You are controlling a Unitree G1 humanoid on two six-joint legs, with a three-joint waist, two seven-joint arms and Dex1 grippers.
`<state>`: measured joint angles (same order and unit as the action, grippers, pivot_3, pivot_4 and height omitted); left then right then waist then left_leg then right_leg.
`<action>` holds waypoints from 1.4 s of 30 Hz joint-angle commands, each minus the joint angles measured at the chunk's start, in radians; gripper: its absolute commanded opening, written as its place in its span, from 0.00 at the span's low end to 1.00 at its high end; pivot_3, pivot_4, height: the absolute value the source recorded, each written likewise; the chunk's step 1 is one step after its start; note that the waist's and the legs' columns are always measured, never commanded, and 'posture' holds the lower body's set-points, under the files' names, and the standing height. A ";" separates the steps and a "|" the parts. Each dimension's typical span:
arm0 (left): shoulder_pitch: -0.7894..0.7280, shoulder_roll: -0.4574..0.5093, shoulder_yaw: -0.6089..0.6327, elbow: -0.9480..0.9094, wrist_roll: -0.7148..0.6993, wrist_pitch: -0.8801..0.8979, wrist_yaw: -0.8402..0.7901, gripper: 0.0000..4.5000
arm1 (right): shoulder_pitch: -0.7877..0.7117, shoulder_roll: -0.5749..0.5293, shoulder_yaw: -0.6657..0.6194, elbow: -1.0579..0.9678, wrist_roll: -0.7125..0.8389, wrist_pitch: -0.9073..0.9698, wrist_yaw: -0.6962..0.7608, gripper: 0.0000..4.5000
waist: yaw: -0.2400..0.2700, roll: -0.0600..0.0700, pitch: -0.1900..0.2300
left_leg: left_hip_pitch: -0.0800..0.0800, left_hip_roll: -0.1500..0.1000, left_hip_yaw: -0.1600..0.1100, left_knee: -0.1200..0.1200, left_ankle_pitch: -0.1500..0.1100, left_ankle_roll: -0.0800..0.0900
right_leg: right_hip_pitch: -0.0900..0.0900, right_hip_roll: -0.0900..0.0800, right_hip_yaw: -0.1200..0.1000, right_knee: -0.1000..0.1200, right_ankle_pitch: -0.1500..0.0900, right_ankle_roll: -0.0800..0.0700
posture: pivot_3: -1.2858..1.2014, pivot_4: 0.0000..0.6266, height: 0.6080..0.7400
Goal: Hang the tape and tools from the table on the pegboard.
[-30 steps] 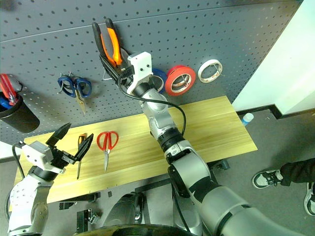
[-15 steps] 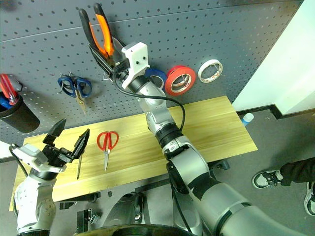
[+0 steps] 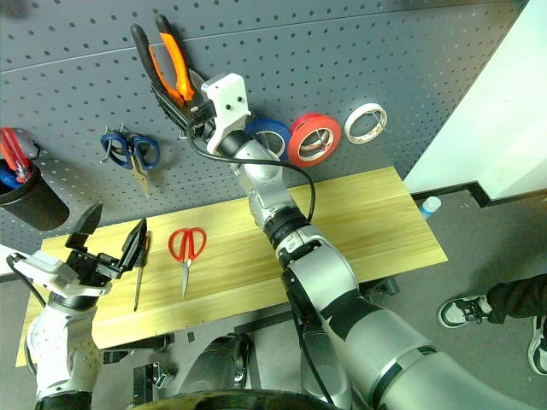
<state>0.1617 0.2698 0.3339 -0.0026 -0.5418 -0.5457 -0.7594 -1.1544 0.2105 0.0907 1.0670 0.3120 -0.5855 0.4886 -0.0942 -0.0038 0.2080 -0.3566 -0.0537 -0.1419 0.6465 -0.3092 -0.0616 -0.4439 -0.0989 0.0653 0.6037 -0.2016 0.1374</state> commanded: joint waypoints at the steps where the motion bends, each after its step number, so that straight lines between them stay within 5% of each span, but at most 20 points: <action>1: -0.006 -0.001 0.019 -0.014 -0.025 -0.027 -0.006 1.00 | -0.053 0.174 -0.015 0.006 -0.020 -0.042 0.001 0.61 | 0.000 0.000 0.000 | 0.000 0.000 0.000 0.000 0.000 0.000 | 0.000 0.000 0.000 0.000 0.000 0.000 | 0.53 0.33 0.98; 15: -0.009 0.006 0.013 -0.018 -0.038 -0.015 -0.008 1.00 | -0.039 0.166 -0.034 0.068 -0.073 -0.050 -0.007 0.61 | 0.000 0.000 0.000 | 0.000 0.000 0.000 0.000 0.000 0.000 | 0.000 0.000 0.000 0.000 0.000 0.000 | 0.53 0.32 0.98; 20: -0.011 0.006 0.009 -0.013 -0.040 -0.012 -0.013 1.00 | -0.032 0.161 -0.038 0.066 -0.083 -0.049 -0.013 0.98 | 0.000 0.000 0.000 | 0.000 0.000 0.000 0.000 0.000 0.000 | 0.000 0.000 0.000 0.000 0.000 0.000 | 0.53 0.32 0.98; 25: -0.012 0.011 0.012 -0.011 -0.037 -0.007 -0.012 1.00 | -0.005 0.134 -0.043 0.002 -0.084 -0.090 -0.017 1.00 | 0.000 0.000 0.000 | 0.001 0.000 0.000 0.001 0.000 0.000 | 0.000 0.000 0.000 0.002 0.000 0.000 | 0.53 0.31 0.98; 33: 0.152 0.066 0.007 -0.114 0.019 0.159 0.057 1.00 | 0.318 -0.021 0.115 -0.560 -0.121 -0.055 0.061 1.00 | 0.001 0.000 0.000 | 0.000 0.000 0.000 -0.001 -0.001 0.002 | 0.000 0.000 0.000 -0.001 -0.001 0.002 | 0.52 0.31 0.98; 42: 0.207 0.008 -0.075 -0.217 0.128 0.427 0.292 1.00 | 0.682 -0.481 0.114 -1.260 0.092 0.503 0.248 1.00 | 0.034 -0.002 -0.001 | 0.001 0.000 0.000 0.002 -0.001 0.002 | 0.005 0.000 0.000 -0.004 -0.001 0.001 | 0.51 0.30 0.98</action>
<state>0.3741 0.2798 0.2678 -0.1732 -0.4384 -0.1610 -0.5179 -0.5110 -0.2303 0.2233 -0.1041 0.3410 -0.1856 0.6915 -0.0601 -0.0054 0.2070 -0.3547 -0.0535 -0.1422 0.6488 -0.3105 -0.0595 -0.4374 -0.0986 0.0649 0.5988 -0.2031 0.1389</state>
